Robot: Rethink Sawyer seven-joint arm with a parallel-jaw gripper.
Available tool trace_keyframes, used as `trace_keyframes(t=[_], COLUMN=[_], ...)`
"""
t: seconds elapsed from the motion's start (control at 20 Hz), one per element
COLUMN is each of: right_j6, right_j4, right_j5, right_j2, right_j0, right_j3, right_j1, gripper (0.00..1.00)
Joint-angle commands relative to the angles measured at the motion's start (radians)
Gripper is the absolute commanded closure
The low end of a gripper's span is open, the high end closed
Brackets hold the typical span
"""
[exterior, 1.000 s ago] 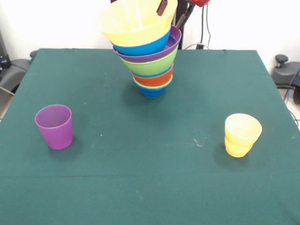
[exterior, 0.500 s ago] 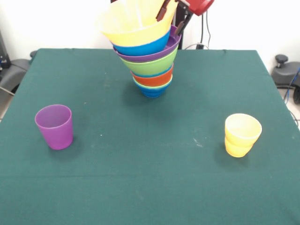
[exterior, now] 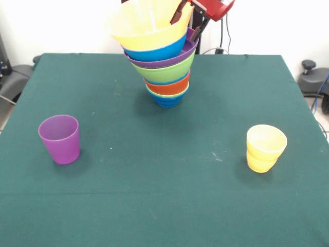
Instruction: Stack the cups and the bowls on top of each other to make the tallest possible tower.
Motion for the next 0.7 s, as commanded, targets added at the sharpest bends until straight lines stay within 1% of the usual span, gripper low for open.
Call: trace_keyframes(t=[0.05,0.5,0.7], right_j6=[0.104,0.13,0.127], right_j4=[-0.026,-0.021,-0.022], right_j5=[-0.061,-0.078,-0.07], right_j2=[0.061,0.055,0.052], right_j0=[0.007,0.017,0.02], right_j3=[-0.011,-0.017,-0.015], right_j1=[0.05,0.06,0.054], gripper=[0.0,0.0,0.0])
